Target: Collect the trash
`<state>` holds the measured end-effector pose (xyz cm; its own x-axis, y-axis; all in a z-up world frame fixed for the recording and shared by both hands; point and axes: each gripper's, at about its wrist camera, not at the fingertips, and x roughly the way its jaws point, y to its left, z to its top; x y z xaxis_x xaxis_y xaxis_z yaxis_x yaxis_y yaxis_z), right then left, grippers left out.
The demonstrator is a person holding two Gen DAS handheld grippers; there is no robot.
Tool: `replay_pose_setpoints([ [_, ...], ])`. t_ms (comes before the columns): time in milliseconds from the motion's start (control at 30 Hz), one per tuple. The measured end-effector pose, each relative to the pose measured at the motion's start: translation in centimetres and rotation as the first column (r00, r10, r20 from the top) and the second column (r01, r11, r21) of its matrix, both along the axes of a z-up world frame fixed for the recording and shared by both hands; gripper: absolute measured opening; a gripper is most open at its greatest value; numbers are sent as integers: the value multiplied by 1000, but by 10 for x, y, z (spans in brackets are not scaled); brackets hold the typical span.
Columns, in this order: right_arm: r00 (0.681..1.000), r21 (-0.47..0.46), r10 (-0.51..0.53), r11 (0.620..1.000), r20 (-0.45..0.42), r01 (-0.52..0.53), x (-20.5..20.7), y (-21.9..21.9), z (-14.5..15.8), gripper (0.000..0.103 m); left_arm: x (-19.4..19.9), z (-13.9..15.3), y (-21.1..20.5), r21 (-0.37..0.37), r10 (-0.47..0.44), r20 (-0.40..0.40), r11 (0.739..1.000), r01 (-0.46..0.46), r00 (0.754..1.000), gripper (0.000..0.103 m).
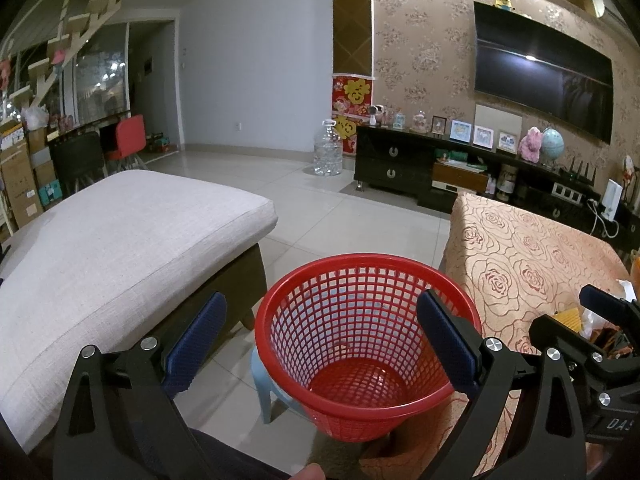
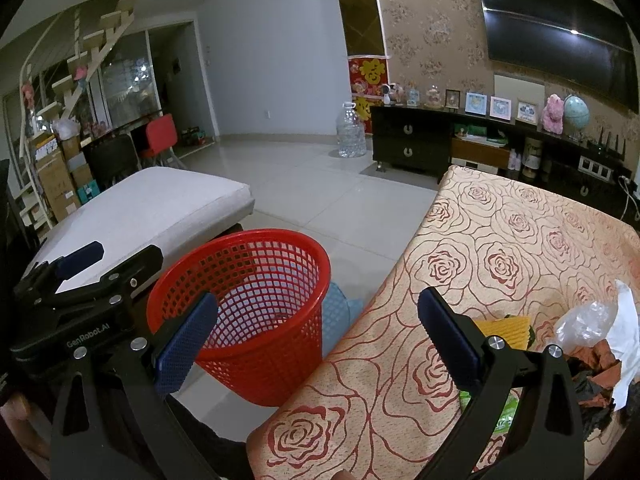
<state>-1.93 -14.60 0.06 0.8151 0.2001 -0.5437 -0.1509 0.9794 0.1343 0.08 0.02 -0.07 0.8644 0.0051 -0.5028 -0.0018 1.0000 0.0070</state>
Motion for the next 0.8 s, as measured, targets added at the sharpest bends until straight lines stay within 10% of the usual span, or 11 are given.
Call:
replay_pose_setpoints([
  [800,1000,-8,12,1000,7,-12,-2,4,-3,97,0,0,0,1,1,-1,1000,-1,1000,92],
])
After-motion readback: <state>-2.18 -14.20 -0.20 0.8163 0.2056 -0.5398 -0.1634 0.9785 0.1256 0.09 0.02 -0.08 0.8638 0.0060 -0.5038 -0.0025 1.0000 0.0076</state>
